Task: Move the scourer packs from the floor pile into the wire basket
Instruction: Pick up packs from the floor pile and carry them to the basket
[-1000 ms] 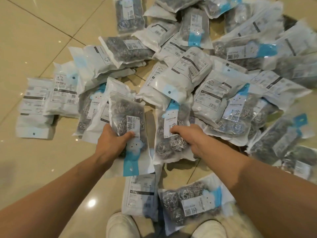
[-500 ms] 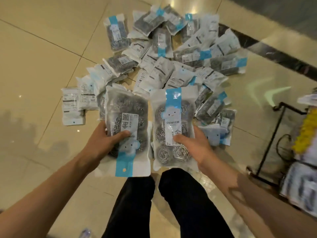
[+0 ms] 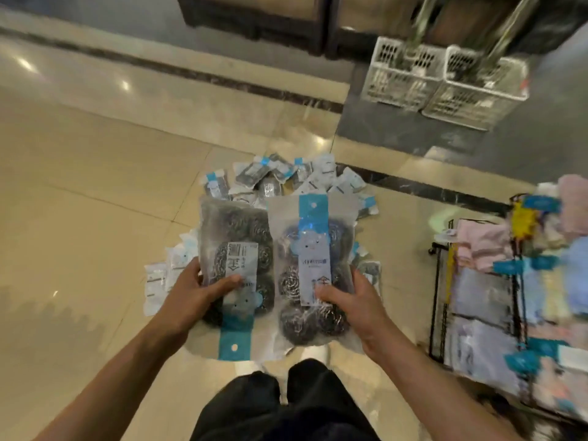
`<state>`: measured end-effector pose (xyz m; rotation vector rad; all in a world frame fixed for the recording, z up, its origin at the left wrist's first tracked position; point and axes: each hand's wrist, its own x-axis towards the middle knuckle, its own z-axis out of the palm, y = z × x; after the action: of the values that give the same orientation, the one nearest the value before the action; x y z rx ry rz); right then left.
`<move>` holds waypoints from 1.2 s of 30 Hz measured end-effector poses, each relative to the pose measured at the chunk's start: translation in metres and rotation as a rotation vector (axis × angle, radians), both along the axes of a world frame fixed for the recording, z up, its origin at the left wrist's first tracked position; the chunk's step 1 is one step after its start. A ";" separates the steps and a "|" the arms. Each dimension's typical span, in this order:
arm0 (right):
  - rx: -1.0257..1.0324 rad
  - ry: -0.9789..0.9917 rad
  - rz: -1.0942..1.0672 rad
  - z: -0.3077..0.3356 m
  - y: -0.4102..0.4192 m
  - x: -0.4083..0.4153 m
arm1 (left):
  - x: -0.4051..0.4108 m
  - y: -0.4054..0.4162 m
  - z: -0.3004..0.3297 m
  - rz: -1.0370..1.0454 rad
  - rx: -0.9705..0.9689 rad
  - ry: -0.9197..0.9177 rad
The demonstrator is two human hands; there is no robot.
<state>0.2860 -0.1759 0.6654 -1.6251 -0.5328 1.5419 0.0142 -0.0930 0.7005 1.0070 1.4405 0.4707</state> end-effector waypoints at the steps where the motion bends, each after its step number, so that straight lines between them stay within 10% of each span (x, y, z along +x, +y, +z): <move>1: 0.007 0.018 -0.024 0.005 -0.006 0.004 | 0.005 0.000 0.006 -0.020 0.010 -0.004; 23: 0.047 -0.092 -0.829 0.028 -0.143 -0.081 | 0.045 0.029 -0.005 -0.680 -0.044 -0.127; 36: -0.076 -0.146 -1.516 0.066 -0.293 -0.199 | 0.118 -0.100 -0.001 -1.280 -0.111 -0.221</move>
<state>0.0868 -0.4686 0.7313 -1.4955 0.6374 0.2861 0.1324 -0.1928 0.6994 1.4871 0.4104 -0.4248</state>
